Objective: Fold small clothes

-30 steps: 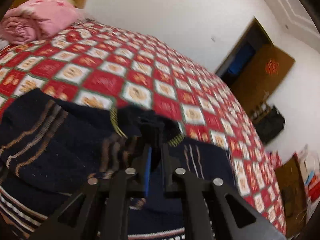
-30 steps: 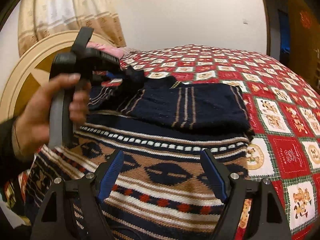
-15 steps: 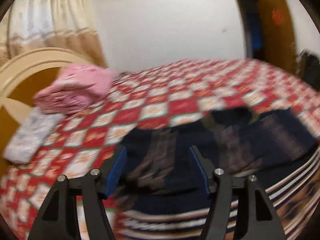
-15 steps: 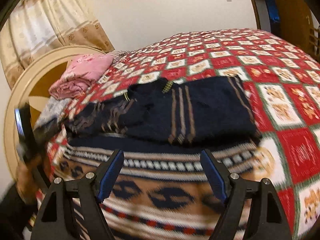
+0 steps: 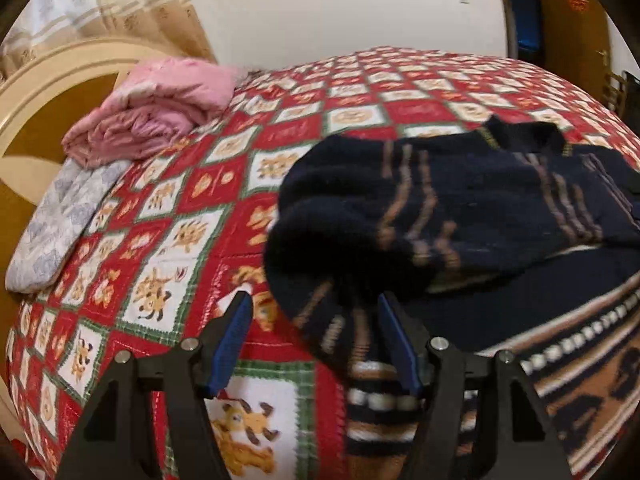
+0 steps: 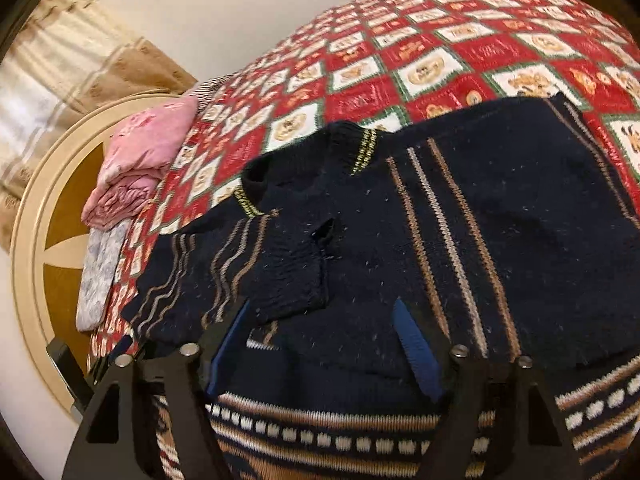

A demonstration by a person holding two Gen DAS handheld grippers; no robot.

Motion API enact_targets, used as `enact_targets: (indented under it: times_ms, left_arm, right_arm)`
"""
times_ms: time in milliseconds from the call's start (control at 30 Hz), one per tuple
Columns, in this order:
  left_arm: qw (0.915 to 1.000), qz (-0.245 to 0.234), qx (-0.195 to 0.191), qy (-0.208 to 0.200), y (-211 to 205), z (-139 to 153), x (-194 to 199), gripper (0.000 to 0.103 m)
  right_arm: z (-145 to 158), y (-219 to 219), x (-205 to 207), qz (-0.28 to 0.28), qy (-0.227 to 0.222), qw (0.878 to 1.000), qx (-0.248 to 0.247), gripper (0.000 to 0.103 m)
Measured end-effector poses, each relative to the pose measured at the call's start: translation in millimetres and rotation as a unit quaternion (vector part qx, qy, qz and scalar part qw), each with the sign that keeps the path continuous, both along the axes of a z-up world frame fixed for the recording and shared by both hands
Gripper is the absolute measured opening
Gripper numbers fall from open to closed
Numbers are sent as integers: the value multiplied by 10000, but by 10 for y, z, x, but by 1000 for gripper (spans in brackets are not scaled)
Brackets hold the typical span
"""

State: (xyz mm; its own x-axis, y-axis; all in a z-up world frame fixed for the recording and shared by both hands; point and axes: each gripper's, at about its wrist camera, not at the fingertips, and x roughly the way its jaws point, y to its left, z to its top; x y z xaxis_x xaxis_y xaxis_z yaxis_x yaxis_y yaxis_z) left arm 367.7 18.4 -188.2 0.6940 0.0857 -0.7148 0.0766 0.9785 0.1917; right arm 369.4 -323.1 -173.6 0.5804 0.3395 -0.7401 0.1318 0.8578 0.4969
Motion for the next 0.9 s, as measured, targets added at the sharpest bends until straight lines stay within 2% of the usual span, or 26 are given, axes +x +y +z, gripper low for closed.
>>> enact_targets:
  times_ms: [67, 133, 200, 333, 400, 467, 533, 567, 600, 667, 900]
  left_arm:
    - [9989, 284, -366, 103, 192, -13, 56, 67]
    - [9943, 558, -891, 148, 405, -18, 76, 67]
    - [9921, 502, -1118, 274, 450, -81, 112, 67]
    - [9925, 500, -1064, 329, 390, -119, 178, 68]
    - [9913, 514, -1165, 336, 421, -130, 226, 64]
    - [9909, 435, -1248, 272, 427, -125, 219, 51]
    - [9915, 267, -1256, 188, 393, -114, 199, 27]
    - [9922, 191, -1222, 170, 358, -113, 184, 25]
    - [9932, 178, -1142, 133, 334, -105, 173, 24]
    - [9944, 159, -1037, 85, 300, -96, 162, 20]
    - [9968, 136, -727, -296, 238, 5, 70, 18]
  right_arm:
    - [-50, -1, 59, -33, 91, 9999, 112, 66]
    - [-80, 14, 101, -34, 133, 9998, 110, 66]
    - [-108, 44, 142, -22, 153, 9999, 55, 66]
    - [-128, 126, 201, 55, 125, 9999, 53, 65]
    - [-128, 162, 230, 89, 123, 9999, 70, 60]
    - [-141, 208, 259, 148, 147, 9998, 27, 55]
    - [-160, 262, 296, 209, 179, 9996, -60, 46]
    - [-175, 294, 320, 245, 207, 9994, -127, 35]
    - [-190, 326, 344, 279, 240, 9991, -218, 21]
    - [-181, 359, 362, 297, 199, 9987, -373, 13]
    - [217, 323, 183, 234, -508, 9918, -1145, 10]
